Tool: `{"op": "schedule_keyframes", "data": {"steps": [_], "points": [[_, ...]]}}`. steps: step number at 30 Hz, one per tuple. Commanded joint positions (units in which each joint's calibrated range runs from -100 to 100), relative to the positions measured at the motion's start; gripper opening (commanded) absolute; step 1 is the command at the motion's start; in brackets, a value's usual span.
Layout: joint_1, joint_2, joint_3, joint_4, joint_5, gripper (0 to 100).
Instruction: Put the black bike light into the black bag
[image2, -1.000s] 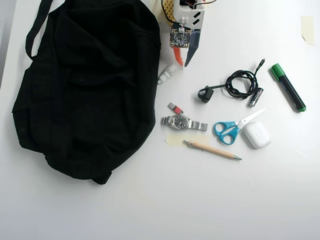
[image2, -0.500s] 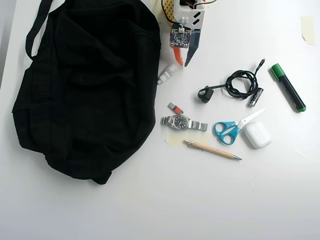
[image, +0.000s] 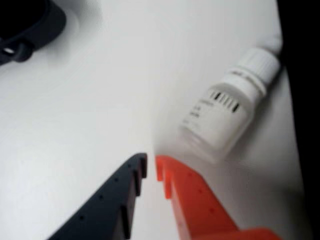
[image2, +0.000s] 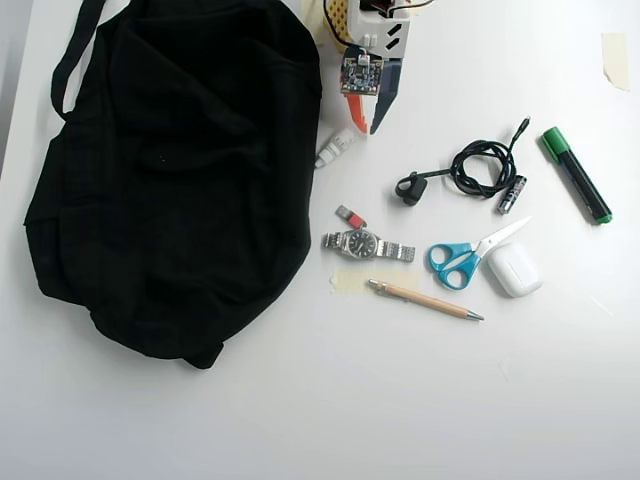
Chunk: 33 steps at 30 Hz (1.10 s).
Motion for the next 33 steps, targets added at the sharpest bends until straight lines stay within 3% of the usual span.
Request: {"op": "schedule_keyframes", "data": {"steps": [1, 8, 18, 27, 33], "points": [[-1.34, -0.27, -4.70, -1.93, 0.25, 3], [-7.25, 0.90, -20.06, -3.91, 0.20, 3], [-10.99, 3.22, -25.01, -7.19, 1.88, 4], [-11.74, 26.71, -45.04, -10.37, 2.67, 7], [-10.69, 40.56, -56.99, -1.33, 2.67, 10]]}}
